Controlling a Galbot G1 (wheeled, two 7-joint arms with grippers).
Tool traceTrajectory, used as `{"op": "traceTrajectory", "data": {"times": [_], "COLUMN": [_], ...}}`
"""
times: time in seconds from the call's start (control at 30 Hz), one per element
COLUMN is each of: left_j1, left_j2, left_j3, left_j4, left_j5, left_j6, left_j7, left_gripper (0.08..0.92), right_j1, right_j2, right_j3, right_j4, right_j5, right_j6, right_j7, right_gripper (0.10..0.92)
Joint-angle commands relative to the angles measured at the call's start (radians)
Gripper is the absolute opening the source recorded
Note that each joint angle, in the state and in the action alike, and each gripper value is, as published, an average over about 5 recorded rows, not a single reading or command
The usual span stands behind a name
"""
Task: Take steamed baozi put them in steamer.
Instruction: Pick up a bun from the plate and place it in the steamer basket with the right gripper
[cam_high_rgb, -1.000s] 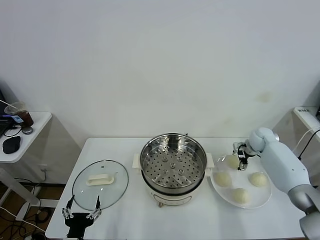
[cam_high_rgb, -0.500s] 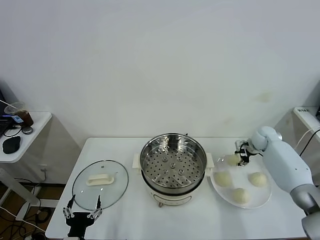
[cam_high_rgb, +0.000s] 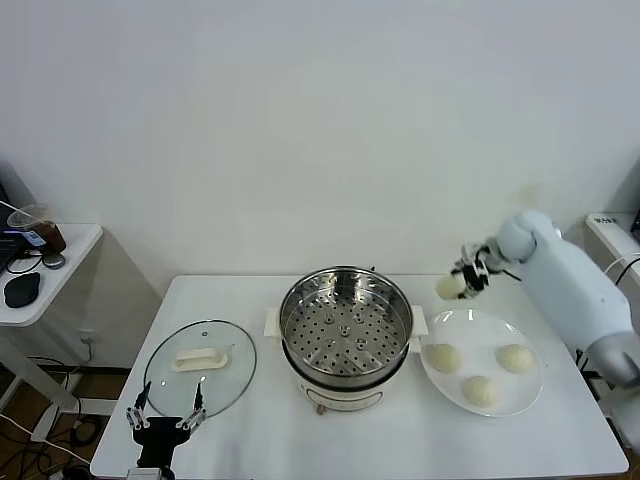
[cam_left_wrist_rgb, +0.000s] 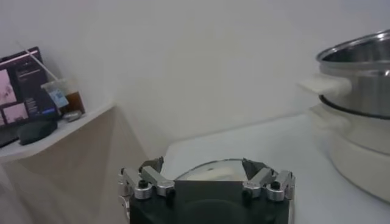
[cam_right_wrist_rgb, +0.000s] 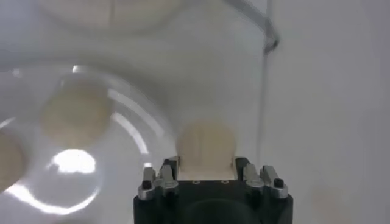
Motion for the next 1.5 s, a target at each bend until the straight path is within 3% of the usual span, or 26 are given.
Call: {"op": "traceTrajectory", "data": {"times": [0.03, 0.13, 0.23, 0.4, 0.63, 0.8, 1.1, 1.5], "left_j1": [0.002, 0.002, 0.003, 0.011, 0.015, 0.012, 0.005, 0.006], "left_j2": [-0.004, -0.011, -0.019, -0.026, -0.036, -0.050, -0.057, -0.056], "left_j3": [0.008, 0.011, 0.014, 0.016, 0.007, 0.012, 0.016, 0.014], "left_j4": [-0.030, -0.043, -0.053, -0.066, -0.086, -0.092, -0.084, -0.073], "left_j5": [0.005, 0.003, 0.002, 0.002, -0.005, -0.006, -0.007, -0.002], "left_j6": [0.001, 0.002, 0.003, 0.004, 0.009, 0.013, 0.015, 0.013], "left_j7": [-0.002, -0.003, -0.003, -0.004, -0.005, -0.003, -0.001, -0.005], "left_gripper": [0.823, 0.823, 0.823, 0.823, 0.823, 0.823, 0.823, 0.823], "right_j1": [0.380, 0.437, 0.445, 0.428, 0.330, 0.280, 0.233, 0.159], "right_j2": [0.122, 0.193, 0.246, 0.313, 0.355, 0.363, 0.343, 0.366], "right_j3": [-0.339, -0.390, -0.403, -0.438, -0.480, -0.483, -0.491, -0.419], "right_j4": [-0.055, -0.074, -0.042, 0.056, 0.147, 0.142, 0.170, 0.075], "right_j5": [0.318, 0.354, 0.343, 0.282, 0.085, -0.012, -0.053, -0.156], "right_j6": [0.405, 0.586, 0.665, 0.676, 0.677, 0.677, 0.677, 0.677], "right_j7": [-0.091, -0.102, -0.104, -0.100, -0.087, -0.088, -0.087, -0.060], "right_gripper": [0.560, 0.561, 0.566, 0.575, 0.569, 0.568, 0.568, 0.569]}}
